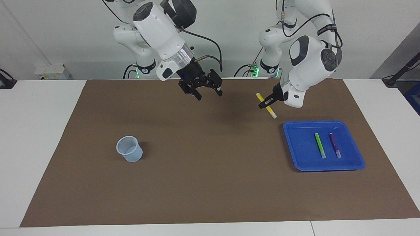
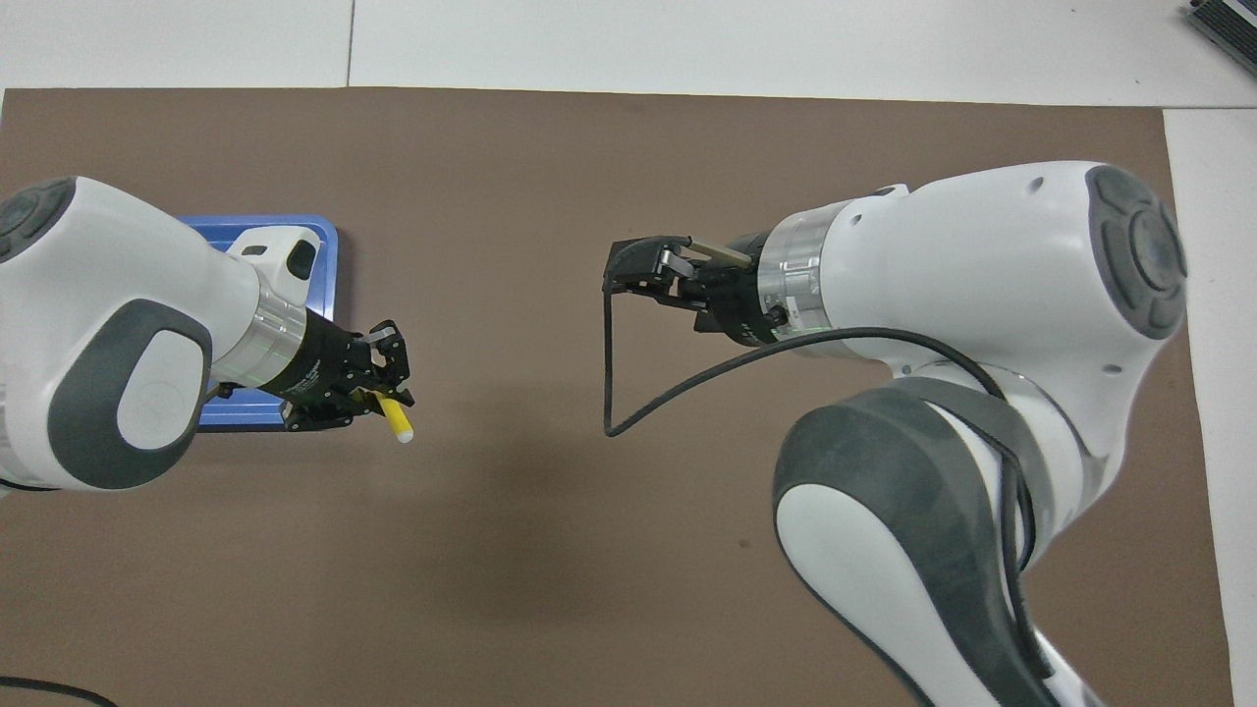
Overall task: Right arm passes pens to left for tray arrangement
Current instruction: 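Lower the yellow highlighter into the tray while the right gripper withdraws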
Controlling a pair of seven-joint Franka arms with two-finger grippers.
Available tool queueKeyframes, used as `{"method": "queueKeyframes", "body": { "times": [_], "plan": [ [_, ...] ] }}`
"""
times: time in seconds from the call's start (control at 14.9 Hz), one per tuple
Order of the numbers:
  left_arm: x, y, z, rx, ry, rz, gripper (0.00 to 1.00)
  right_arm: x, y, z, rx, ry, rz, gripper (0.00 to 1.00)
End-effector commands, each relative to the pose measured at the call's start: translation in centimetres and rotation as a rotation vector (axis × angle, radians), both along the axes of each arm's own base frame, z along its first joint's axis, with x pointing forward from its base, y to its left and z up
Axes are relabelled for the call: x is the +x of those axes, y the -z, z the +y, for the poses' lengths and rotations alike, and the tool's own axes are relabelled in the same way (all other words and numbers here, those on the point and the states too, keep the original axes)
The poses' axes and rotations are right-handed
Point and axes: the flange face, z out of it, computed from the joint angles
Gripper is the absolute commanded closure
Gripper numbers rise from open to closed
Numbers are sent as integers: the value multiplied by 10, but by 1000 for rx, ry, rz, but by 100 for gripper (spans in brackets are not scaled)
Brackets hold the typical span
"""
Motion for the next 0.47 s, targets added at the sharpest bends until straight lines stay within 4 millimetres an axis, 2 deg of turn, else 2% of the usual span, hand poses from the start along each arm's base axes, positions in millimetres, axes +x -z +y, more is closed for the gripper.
{"method": "queueKeyframes", "body": {
  "times": [0.0, 0.13, 0.27, 0.4],
  "plan": [
    [1, 8, 20, 74, 170, -109, 100, -5, -6, -24, -83, -127, -38, 0],
    [12, 13, 36, 84, 214, -154, 100, -3, -4, -40, -170, -146, -41, 0],
    [24, 23, 50, 163, 384, -196, 100, -7, -5, -48, -278, -233, -64, 0],
    [37, 32, 66, 171, 487, -213, 100, -8, -5, -66, -353, -309, -64, 0]
  ]
}}
